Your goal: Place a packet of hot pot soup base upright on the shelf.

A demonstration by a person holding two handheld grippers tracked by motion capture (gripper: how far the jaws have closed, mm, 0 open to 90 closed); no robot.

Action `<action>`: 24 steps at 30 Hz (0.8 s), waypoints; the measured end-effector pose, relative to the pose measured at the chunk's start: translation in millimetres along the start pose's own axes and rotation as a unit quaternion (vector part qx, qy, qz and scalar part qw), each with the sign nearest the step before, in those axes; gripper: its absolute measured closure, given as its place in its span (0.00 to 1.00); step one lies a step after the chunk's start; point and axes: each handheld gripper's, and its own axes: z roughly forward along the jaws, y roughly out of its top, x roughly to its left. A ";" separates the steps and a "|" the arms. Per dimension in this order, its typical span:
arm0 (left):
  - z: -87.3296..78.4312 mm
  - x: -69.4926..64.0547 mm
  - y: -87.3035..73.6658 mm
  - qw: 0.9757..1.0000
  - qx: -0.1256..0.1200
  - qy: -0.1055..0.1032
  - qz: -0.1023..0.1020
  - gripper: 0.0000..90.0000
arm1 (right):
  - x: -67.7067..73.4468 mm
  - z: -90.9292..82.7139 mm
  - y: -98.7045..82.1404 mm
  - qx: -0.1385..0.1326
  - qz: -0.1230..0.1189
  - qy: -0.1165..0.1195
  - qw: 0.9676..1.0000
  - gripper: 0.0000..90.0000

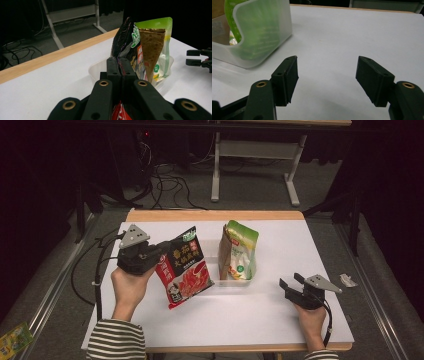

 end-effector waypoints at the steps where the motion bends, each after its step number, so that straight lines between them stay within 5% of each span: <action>1: 1.2 -0.4 1.0 1.000 0.000 0.000 0.000 0.99 | 0.1 -0.1 -0.1 0.000 0.001 0.000 1.000 0.38; 9: 13.2 1.3 9.1 1.000 -0.004 -0.009 -0.016 0.99 | 0.2 -0.3 -0.1 -0.001 -0.001 -0.002 1.000 0.38; 24: 32.6 -0.1 21.5 1.000 0.007 0.016 -0.016 0.99 | 0.9 0.0 -0.1 -0.001 -0.006 -0.002 1.000 0.38</action>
